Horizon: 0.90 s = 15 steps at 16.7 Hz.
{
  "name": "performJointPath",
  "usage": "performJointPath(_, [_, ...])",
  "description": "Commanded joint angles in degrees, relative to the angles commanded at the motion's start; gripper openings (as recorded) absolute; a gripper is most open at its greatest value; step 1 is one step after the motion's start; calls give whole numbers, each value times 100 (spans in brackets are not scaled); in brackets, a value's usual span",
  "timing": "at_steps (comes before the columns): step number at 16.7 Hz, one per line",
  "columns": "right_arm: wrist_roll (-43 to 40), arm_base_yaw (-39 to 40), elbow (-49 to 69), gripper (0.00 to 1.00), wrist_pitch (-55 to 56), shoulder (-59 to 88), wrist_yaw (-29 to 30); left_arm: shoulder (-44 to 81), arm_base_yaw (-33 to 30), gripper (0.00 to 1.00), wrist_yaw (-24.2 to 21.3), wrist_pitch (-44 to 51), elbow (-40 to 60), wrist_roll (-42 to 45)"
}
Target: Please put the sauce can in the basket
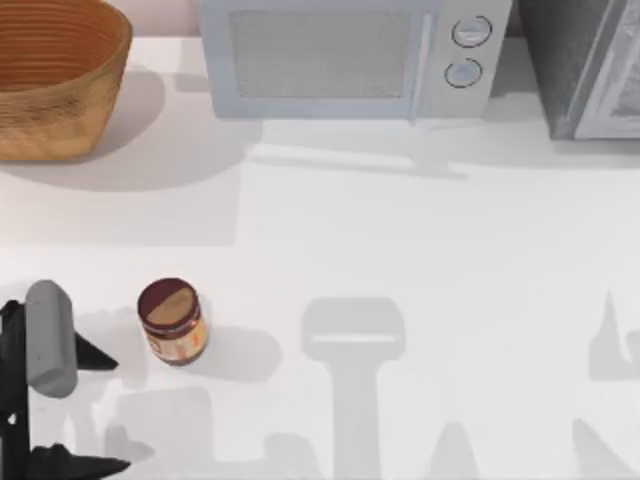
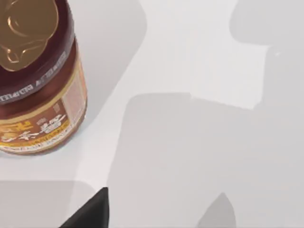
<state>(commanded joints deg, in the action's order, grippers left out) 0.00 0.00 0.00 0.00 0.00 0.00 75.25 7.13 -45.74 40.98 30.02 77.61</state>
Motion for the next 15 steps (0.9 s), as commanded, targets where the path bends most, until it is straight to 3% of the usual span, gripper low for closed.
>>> performJointPath(9, [0,0,0,100,0,0,0,4496,569,100,-2452,2323,2263,5193])
performJointPath(12, [0,0,0,100,0,0,0,5445,756,100,-2992,2841,2788,6302])
performJointPath(15, [0,0,0,100,0,0,0,5968,878,100,-3311,3130,3097,6888])
